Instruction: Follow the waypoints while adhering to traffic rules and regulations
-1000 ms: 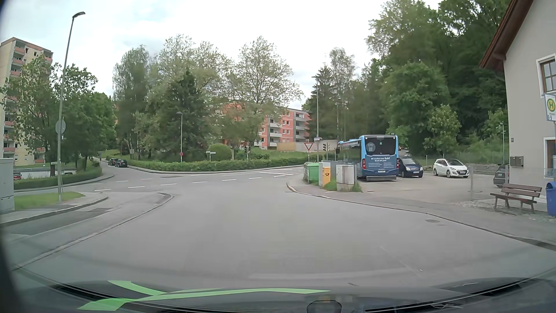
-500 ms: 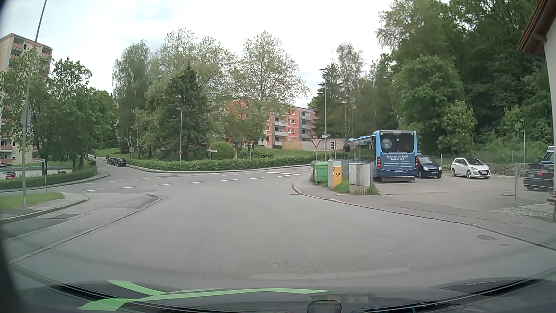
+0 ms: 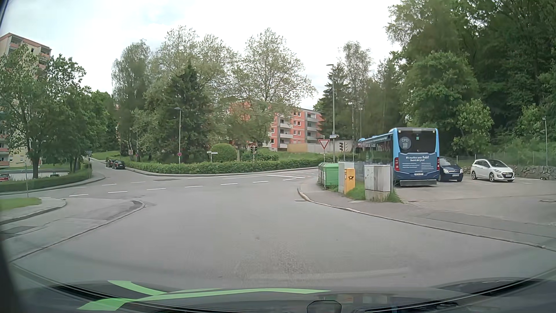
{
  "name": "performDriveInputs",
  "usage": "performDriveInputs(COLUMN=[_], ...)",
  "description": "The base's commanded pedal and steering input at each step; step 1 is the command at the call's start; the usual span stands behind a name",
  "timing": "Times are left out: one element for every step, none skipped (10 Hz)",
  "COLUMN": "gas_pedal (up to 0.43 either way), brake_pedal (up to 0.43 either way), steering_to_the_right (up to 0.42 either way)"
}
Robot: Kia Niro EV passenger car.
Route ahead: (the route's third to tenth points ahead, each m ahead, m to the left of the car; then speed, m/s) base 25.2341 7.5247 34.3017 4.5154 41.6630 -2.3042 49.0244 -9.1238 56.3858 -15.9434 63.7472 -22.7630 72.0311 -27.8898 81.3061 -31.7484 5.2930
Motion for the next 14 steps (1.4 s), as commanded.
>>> performDriveInputs(gas_pedal=[0.000,0.000,0.000,0.000,0.000,0.000,0.000,0.000,0.000,0.000,0.000,0.000,0.000,0.000], brake_pedal=[0.079,0.079,0.079,0.079,0.079,0.079,0.079,0.079,0.079,0.079,0.073,0.079,0.073,0.073], steering_to_the_right=[-0.027,-0.027,-0.027,-0.027,-0.027,-0.027,-0.027,-0.027,-0.027,-0.027,-0.027,-0.027,-0.026,-0.027])
